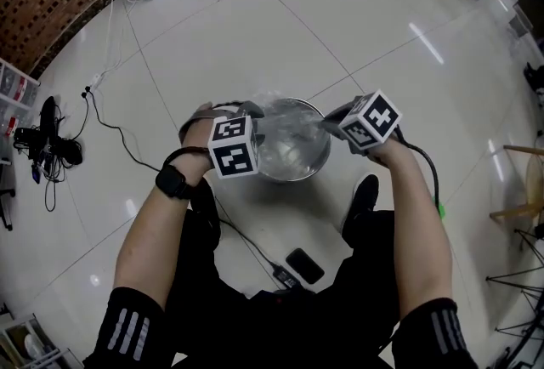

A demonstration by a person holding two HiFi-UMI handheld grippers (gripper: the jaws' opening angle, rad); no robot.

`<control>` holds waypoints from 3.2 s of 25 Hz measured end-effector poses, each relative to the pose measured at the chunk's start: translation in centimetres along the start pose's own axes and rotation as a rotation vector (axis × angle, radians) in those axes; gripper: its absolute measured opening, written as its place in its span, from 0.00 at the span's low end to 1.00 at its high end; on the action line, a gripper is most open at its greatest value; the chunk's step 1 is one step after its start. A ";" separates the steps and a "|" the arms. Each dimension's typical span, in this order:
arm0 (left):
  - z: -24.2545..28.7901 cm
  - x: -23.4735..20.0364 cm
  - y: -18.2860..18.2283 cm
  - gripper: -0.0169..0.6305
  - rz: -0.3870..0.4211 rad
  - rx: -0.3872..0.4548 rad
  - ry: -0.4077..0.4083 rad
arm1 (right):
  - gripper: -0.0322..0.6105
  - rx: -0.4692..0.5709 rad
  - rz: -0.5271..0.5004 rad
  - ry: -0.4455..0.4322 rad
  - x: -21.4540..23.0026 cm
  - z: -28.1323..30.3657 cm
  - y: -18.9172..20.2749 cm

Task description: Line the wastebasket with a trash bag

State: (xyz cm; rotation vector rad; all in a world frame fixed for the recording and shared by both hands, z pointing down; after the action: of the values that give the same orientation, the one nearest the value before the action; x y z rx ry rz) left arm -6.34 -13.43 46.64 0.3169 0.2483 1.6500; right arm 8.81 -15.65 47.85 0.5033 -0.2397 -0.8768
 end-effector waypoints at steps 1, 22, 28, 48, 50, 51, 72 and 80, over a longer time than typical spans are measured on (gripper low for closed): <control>-0.3 -0.3 0.8 0.29 -0.017 -0.014 -0.009 | 0.06 -0.010 0.000 0.014 0.5 -0.3 0.3; 3.4 -1.7 5.8 0.04 -0.074 -0.083 0.079 | 0.06 -0.208 -0.060 0.079 2.3 0.6 4.4; 1.6 -3.4 3.4 0.02 -0.092 0.006 -0.024 | 0.06 -0.171 -0.044 0.121 3.2 0.7 3.6; 6.7 -14.3 7.0 0.02 -0.459 0.126 -0.113 | 0.06 -0.027 0.197 0.403 10.3 6.9 4.6; 7.4 -15.2 7.3 0.02 -0.470 0.137 -0.127 | 0.06 -0.050 0.237 0.419 10.8 8.0 5.4; 7.8 -15.5 7.6 0.02 -0.483 0.139 -0.129 | 0.06 -0.066 0.254 0.416 10.7 8.6 5.9; 13.2 -12.4 11.9 0.23 -0.696 0.101 0.153 | 0.23 -0.172 0.227 0.266 8.3 12.0 10.0; 7.2 -12.0 11.7 0.26 -0.705 0.193 0.038 | 0.25 -0.031 0.125 0.316 8.9 4.2 6.0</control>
State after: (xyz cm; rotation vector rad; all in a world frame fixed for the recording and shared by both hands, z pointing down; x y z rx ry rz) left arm -13.73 -26.78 56.69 0.2984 0.4882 0.9373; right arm 16.71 -20.76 54.52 0.5833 0.0316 -0.6675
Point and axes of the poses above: the fingertips, and each gripper's own axes: z forward along the fingers, x to its right, y out of its underside, the point moved 4 cm from there along -z, backward along the fingers, and after that the axes turned 15 degrees about y, right-handed, at the moved point
